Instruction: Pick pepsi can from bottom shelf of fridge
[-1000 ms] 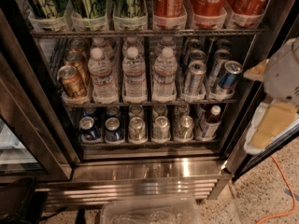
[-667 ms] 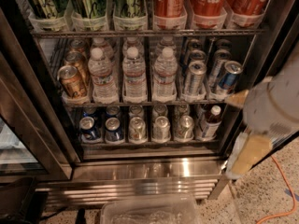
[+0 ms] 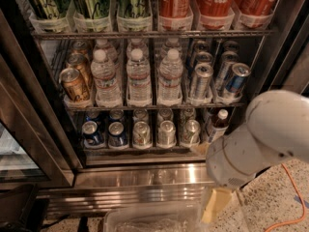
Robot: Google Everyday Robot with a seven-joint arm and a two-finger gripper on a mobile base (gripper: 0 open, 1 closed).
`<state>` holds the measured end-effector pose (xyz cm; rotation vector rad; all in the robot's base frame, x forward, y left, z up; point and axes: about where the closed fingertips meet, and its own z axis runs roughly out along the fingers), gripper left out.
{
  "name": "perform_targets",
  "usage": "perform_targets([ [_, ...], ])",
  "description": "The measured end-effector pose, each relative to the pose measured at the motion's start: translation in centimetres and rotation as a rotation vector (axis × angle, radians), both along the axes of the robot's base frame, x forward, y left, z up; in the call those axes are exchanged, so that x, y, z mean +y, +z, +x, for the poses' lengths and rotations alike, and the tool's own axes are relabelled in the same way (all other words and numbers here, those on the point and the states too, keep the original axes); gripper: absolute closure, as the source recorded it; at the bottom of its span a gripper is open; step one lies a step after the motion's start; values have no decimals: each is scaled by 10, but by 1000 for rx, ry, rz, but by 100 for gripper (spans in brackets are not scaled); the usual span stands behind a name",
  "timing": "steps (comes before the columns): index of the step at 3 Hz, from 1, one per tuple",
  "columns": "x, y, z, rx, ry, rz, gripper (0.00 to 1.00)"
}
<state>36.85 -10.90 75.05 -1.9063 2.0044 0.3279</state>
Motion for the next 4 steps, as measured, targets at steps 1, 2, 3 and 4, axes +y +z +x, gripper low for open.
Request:
perform_targets([
  [1, 0, -4, -4, 9, 3, -3, 0],
  [2, 6, -11, -5, 8, 3, 20, 0],
  [3, 38, -48, -6, 25, 12, 128, 0],
  [4, 80, -72, 16, -26, 26, 224, 0],
])
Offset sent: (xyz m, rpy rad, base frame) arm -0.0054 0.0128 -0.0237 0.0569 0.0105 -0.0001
